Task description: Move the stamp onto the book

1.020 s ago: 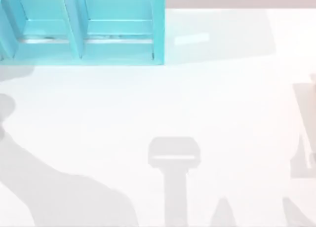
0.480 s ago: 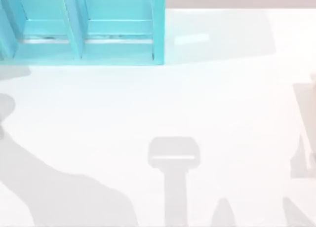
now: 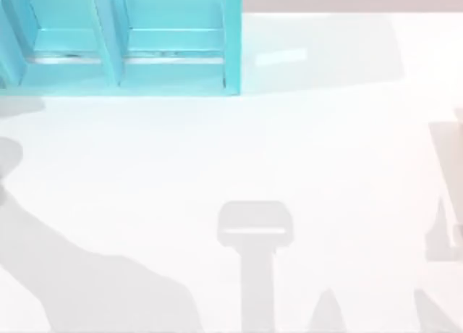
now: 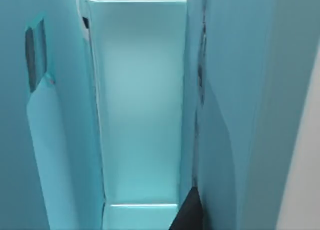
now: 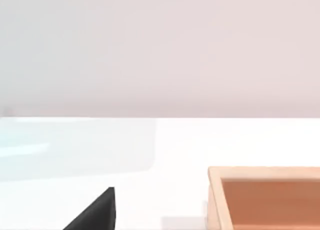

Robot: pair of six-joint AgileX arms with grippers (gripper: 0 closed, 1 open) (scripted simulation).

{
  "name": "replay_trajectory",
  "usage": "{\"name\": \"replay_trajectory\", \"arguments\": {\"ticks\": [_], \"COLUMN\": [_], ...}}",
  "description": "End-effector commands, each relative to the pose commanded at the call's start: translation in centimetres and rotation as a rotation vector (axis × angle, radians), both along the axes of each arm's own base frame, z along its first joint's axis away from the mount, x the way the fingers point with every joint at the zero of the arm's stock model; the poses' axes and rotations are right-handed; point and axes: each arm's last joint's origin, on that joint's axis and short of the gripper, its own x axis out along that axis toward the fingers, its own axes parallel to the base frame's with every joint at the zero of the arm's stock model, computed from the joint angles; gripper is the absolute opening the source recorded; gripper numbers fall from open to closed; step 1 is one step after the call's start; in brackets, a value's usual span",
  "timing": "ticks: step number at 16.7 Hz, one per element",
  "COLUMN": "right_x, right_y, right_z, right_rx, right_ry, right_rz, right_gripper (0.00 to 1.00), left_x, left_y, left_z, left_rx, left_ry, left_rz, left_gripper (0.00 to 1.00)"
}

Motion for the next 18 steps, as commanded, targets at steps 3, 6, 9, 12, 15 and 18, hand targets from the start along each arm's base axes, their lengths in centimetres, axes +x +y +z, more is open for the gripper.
{"name": "replay_trajectory", "arguments": {"ticks": [3,6,9,12,15,18], "right_x": [0.0,0.0,0.0,0.0,0.0,0.0], "right_y": [0.0,0.0,0.0,0.0,0.0,0.0], "right_z": [0.0,0.0,0.0,0.0,0.0,0.0], "right_rx": [0.0,0.0,0.0,0.0,0.0,0.0], "right_ry": [0.0,0.0,0.0,0.0,0.0,0.0], "right_rz": [0.0,0.0,0.0,0.0,0.0,0.0], "right_gripper": [1.0,1.0,1.0,1.0,1.0,1.0], "left_x": [0.0,-0.3,-1.9,-5.1,-9.7,-14.7], "left_y": [0.0,0.2,1.0,1.9,2.1,1.5], "left_z": [0.0,0.3,2.7,7.5,13.4,17.8], "left_rx": [0.0,0.0,-0.004,-0.002,0.011,0.021], "left_ry": [0.0,0.005,0.027,0.032,0.01,-0.013], "left_rz": [0.0,0.002,0.005,0.005,0.004,0.001], "left_gripper": [0.0,0.0,0.0,0.0,0.0,0.0]}}
